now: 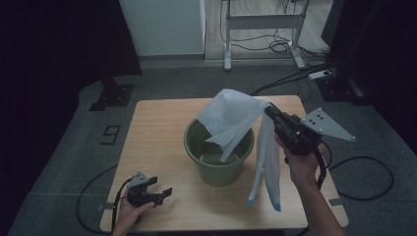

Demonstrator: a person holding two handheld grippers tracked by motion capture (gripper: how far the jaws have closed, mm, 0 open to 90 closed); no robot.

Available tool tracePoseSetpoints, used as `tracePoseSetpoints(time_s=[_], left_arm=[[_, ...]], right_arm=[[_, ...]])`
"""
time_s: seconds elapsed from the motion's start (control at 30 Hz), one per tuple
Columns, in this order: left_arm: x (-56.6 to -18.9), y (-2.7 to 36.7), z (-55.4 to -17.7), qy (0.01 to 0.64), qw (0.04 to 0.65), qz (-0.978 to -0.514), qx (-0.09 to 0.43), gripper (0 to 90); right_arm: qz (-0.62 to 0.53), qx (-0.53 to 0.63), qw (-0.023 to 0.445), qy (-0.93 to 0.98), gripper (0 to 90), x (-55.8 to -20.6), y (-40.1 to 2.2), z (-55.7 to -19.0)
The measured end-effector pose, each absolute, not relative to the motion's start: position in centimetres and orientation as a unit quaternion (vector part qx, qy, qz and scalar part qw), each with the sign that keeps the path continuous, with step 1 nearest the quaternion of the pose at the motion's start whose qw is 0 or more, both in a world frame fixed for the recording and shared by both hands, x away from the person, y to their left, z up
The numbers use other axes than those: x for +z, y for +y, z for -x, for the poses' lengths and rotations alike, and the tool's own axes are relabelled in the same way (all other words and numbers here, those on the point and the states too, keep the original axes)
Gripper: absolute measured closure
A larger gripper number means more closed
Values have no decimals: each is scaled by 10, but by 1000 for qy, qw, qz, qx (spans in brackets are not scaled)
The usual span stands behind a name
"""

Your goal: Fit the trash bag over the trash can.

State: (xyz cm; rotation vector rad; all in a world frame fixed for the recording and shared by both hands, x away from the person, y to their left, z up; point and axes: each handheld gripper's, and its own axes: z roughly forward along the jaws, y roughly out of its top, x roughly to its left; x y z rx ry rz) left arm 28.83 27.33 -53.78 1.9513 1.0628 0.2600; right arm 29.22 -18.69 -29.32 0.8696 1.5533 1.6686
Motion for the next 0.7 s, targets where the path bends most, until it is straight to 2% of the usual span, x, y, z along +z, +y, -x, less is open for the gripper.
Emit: tracePoseSetpoints(time_s=[0.2,0.47,0.7], left_arm=[[-539,273,-288,427,434,-786,104,145],[-538,274,-288,427,436,-785,106,145],[-538,274,-288,426,435,-786,107,145]], right_arm=[[-347,635,333,604,888,-314,-188,-298],[-345,631,341,605,888,-317,-186,-296],[-317,605,332,650,888,-341,-153,-294]])
